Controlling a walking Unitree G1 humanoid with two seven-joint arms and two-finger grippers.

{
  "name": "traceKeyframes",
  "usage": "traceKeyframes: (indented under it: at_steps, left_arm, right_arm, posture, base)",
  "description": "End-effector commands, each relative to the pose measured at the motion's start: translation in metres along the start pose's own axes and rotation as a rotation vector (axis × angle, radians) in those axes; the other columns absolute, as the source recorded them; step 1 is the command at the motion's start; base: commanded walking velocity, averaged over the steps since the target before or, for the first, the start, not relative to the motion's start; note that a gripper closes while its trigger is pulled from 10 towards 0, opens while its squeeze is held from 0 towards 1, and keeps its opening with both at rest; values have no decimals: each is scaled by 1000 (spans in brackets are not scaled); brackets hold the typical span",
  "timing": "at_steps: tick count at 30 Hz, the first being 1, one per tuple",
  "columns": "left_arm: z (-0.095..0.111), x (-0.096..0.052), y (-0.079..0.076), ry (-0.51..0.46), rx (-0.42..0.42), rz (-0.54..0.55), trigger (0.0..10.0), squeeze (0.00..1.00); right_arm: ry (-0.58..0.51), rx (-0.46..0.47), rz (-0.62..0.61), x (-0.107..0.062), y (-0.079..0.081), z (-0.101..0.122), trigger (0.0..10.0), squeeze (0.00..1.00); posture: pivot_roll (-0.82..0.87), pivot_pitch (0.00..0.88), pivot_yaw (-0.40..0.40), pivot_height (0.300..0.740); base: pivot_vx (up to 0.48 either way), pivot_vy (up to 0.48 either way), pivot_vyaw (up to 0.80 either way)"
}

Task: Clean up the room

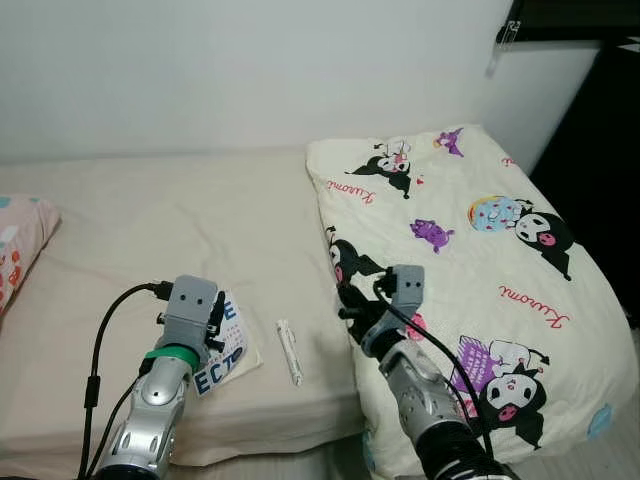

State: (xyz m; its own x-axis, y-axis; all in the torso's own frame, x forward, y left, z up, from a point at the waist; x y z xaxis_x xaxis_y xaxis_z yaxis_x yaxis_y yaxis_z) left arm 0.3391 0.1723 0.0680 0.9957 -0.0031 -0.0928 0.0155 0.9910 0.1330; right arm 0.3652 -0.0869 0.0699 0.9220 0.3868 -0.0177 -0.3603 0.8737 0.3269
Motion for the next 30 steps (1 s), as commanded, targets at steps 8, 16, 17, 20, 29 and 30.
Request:
traceKeyframes:
  at_steps: [8,16,17,20,29,30]
  left_arm:
    - [-6,1,-6,30,14,-28,10000,0]
    - [-4,4,-13,29,13,-47,10000,0]
    - [-4,4,-15,29,12,-49,10000,0]
    - [-4,5,-17,29,8,-53,10000,0]
    - [-5,6,-18,35,-14,-41,10000,0]
    - [-5,6,-16,36,-16,-37,10000,0]
  right_arm:
    - [11,16,-9,-2,6,-11,10000,0]
    - [13,17,-7,-3,6,-13,10000,0]
    - [11,17,-5,-3,6,-13,10000,0]
    - [13,15,-3,-3,5,-12,10000,0]
    - [27,-1,-34,-6,-3,-14,10000,0]
    - [28,1,-36,-6,-3,-15,10000,0]
  posture:
    - [78,0,70,740]
    - [68,0,70,740]
    - [67,0,70,740]
    - [65,0,71,740]
    - [63,0,71,740]
    - [63,0,71,740]
  base:
    - [0,0,0]
    - [0,0,0]
    - [0,0,0]
    - [0,0,0]
    - [0,0,0]
    - [0,0,0]
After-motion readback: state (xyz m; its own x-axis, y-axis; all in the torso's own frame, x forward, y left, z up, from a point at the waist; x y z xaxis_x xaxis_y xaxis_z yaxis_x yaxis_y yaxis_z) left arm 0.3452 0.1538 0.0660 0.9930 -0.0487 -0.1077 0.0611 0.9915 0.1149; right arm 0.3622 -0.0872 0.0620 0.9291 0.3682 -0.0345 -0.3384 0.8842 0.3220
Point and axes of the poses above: a point about 5 cm out from each wrist's last joint towards the gripper, its own x axis pointing out of the wrist towards the gripper, its own z axis along the axis of the wrist's last joint, y = z × x, the point moved 4 cm from there along x, pointing out of the wrist towards the gripper, and after that the axes turned 4 degrees about -x, right-handed, at the moved point
